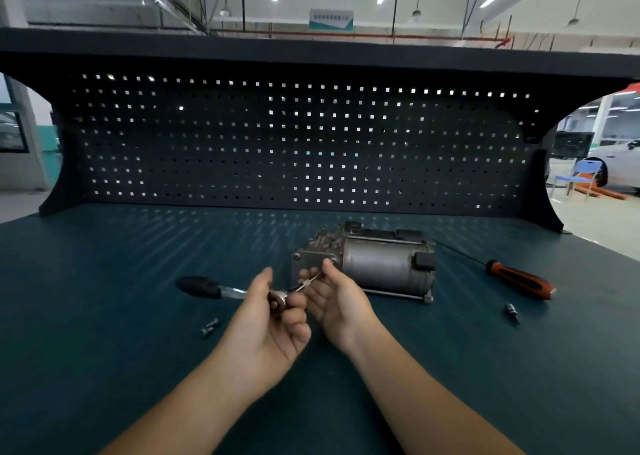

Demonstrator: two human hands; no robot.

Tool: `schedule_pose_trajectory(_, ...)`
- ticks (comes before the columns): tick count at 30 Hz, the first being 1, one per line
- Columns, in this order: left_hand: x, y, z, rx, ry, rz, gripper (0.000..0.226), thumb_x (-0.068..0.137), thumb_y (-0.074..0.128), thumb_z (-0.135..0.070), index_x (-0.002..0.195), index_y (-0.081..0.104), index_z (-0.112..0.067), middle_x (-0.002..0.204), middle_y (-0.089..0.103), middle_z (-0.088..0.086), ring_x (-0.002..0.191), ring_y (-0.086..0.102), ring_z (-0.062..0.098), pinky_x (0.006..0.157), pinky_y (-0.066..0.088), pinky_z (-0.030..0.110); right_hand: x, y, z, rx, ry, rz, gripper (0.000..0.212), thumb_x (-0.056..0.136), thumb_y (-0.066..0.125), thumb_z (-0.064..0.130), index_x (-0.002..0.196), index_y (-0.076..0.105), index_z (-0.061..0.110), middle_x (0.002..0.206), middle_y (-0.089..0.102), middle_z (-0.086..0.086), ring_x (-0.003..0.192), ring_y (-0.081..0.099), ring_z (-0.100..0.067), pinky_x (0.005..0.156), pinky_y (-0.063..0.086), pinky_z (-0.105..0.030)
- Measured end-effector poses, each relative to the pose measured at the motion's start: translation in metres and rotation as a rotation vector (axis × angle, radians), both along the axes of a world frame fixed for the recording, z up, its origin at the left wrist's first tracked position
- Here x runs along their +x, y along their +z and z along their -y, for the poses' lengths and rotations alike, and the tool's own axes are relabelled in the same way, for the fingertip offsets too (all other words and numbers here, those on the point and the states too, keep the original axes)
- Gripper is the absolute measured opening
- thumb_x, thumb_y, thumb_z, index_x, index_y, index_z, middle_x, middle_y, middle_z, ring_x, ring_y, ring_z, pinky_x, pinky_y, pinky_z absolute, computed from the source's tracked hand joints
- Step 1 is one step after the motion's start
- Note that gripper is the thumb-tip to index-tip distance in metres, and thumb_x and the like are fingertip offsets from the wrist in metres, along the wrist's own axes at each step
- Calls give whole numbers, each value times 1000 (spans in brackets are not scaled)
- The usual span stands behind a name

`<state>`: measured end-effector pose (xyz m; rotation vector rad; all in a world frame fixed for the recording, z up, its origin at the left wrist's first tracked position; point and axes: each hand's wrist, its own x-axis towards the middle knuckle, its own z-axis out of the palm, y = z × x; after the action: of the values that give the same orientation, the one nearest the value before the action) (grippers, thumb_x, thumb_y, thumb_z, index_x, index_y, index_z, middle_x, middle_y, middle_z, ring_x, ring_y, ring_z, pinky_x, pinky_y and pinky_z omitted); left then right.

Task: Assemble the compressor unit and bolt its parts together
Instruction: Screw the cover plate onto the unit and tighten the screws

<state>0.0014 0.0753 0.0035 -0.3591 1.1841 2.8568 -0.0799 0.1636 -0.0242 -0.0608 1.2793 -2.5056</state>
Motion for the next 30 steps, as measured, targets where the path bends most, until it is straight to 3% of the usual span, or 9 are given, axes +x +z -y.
schedule_pose_trajectory(3, -2, 0, 1, -82, 10, -35, 41, 95, 41, -41, 74, 55, -9, 41, 41, -3, 26, 29, 5, 31, 29, 12, -2, -4, -3, 57, 2, -46, 26, 94, 49, 31, 88, 60, 8, 89, 70, -8, 94, 64, -23, 97, 45, -37)
schedule_pose_trajectory(8, -2, -6, 7, -1150, 220, -373, 23, 92, 44, -36, 104, 53, -19, 43, 51, -10, 37, 43, 2, 44, 35, 18, -4, -9, -7, 191, -20, -95, 30, 92, 52, 37, 93, 65, 10, 87, 72, -5, 81, 68, -16, 76, 52, -28)
schedule_pose_trajectory(12, 1, -16, 4, -2178, 335, -684, 46, 90, 34, -49, 135, 26, -43, 93, 63, -12, 80, 62, 9, 64, 45, 24, -3, -6, -5, 150, -78, -59, 25, 89, 59, 30, 77, 62, 8, 68, 68, -4, 61, 65, -15, 59, 52, -25)
schedule_pose_trajectory(14, 0, -16, -3, -2361, 272, -710, 47, 91, 35, -51, 135, 24, -39, 105, 57, -10, 90, 61, 13, 64, 37, 23, -2, -6, -6, 50, -89, -60, 24, 88, 61, 24, 75, 60, 4, 73, 67, -11, 63, 65, -18, 61, 55, -26)
schedule_pose_trajectory(17, -3, -20, -2, -2070, 276, -695, 45, 86, 38, -54, 129, 36, -39, 106, 61, -14, 92, 62, 10, 68, 44, 24, 0, -4, -8, 1, -66, -38, 25, 90, 57, 21, 72, 58, 4, 68, 66, -10, 62, 64, -18, 60, 54, -27)
schedule_pose_trajectory(22, 1, -16, -10, -952, 101, -371, 29, 91, 44, -40, 105, 59, -20, 54, 61, -7, 40, 51, 9, 44, 45, 20, 2, 1, -3, 210, -131, -30, 25, 91, 55, 26, 83, 62, 3, 68, 60, -7, 41, 52, -11, 41, 41, -21)
schedule_pose_trajectory(26, 7, -4, -14, -95, -92, -142, 44, 96, 33, -45, 102, 61, -11, 54, 61, 7, 35, 49, 11, 38, 44, 17, 2, 1, -4, 178, -128, -5, 24, 90, 57, 28, 87, 63, 5, 50, 58, 1, 48, 55, -13, 58, 47, -25)
schedule_pose_trajectory(28, 7, -1, -16, 1, -114, -142, 39, 95, 38, -39, 102, 60, -8, 52, 58, 5, 34, 48, 9, 37, 43, 16, 2, 1, -4, 153, -91, -7, 24, 91, 55, 29, 89, 61, 6, 42, 56, 4, 44, 55, -11, 55, 48, -23)
schedule_pose_trajectory(30, 5, -3, -16, -199, -106, -193, 25, 96, 42, -27, 104, 58, -9, 49, 51, 1, 34, 42, 8, 36, 38, 18, 3, 1, -6, 100, -57, 1, 25, 93, 52, 28, 87, 61, 6, 48, 60, 1, 44, 58, -11, 55, 49, -25)
